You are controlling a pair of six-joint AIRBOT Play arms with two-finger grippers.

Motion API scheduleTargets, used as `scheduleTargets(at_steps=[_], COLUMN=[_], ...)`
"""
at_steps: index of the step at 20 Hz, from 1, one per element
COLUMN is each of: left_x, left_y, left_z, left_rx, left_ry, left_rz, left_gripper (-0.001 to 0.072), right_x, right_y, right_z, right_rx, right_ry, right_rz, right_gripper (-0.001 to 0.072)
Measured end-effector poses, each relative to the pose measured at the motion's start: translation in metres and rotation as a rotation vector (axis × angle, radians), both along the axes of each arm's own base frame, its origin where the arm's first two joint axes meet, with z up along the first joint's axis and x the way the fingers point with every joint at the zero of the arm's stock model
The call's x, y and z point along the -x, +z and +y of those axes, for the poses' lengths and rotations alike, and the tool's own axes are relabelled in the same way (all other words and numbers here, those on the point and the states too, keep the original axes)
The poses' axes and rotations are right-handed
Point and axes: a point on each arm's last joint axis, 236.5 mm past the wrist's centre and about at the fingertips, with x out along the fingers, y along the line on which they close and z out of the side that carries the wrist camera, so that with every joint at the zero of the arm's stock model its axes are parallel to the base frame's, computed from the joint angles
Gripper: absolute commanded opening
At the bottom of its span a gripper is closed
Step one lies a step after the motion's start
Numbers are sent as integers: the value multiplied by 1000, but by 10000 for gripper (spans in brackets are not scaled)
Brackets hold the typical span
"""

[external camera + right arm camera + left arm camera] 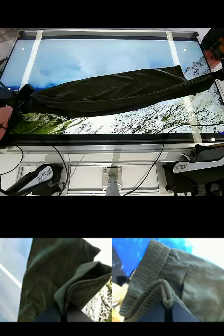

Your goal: Fold the clothes and pants, and hang the long-sleeved shirts on hangers.

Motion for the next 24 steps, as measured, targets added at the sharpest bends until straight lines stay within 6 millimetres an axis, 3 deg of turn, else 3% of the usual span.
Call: scheduleTargets(at_steps=[7, 10, 17, 24], left_x=[-32, -37, -52, -63], left_y=[41, 48, 42, 25], left_z=[11, 12, 28, 40], left_rx=[132, 159, 275, 333], left_ry=[127, 150, 311, 410], left_rz=[-182, -207, -252, -266], left_gripper=[27, 27, 26, 26], right_x=[-5, -5, -5, -37], right_y=[3, 6, -1, -15], right_z=[-4, -4, -2, 6], right_rx=[5, 4, -17, -17], right_ry=[-15, -5, 13, -7], right_rz=[9, 20, 65, 27], right_gripper=[12, 11, 11, 11])
